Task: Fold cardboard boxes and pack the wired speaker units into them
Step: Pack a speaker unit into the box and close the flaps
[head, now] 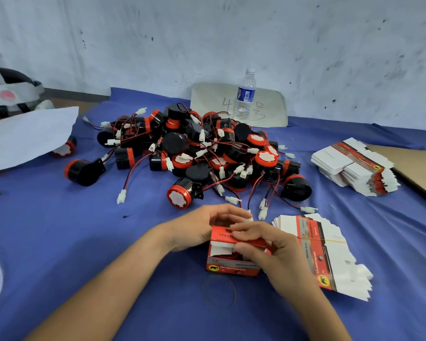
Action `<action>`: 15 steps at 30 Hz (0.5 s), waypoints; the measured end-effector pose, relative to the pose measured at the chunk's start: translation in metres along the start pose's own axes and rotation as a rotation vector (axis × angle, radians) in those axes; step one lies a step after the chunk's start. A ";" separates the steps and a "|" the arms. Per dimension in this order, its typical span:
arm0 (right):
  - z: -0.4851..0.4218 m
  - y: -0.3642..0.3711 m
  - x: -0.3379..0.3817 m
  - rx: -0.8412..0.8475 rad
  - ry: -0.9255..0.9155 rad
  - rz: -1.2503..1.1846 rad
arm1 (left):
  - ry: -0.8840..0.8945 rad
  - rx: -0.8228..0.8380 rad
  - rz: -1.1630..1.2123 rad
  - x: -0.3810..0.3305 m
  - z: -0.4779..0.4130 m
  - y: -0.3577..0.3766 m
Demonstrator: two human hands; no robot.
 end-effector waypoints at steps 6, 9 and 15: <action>0.005 0.005 -0.003 0.026 0.005 0.017 | -0.028 0.123 0.327 0.005 0.006 0.004; 0.003 0.003 -0.006 0.036 0.035 0.022 | -0.002 0.135 0.499 0.002 0.010 -0.001; 0.003 0.003 -0.008 0.044 0.024 0.051 | 0.004 0.106 0.554 -0.004 0.011 -0.005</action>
Point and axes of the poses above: each hand's wrist, its own z-axis away from the middle knuckle, its own y-axis out of the palm, x = y × z, the point moved 8 cm from there along -z, towards the middle knuckle, and after that the axes turned 14 degrees about y, right-handed, at the moved point
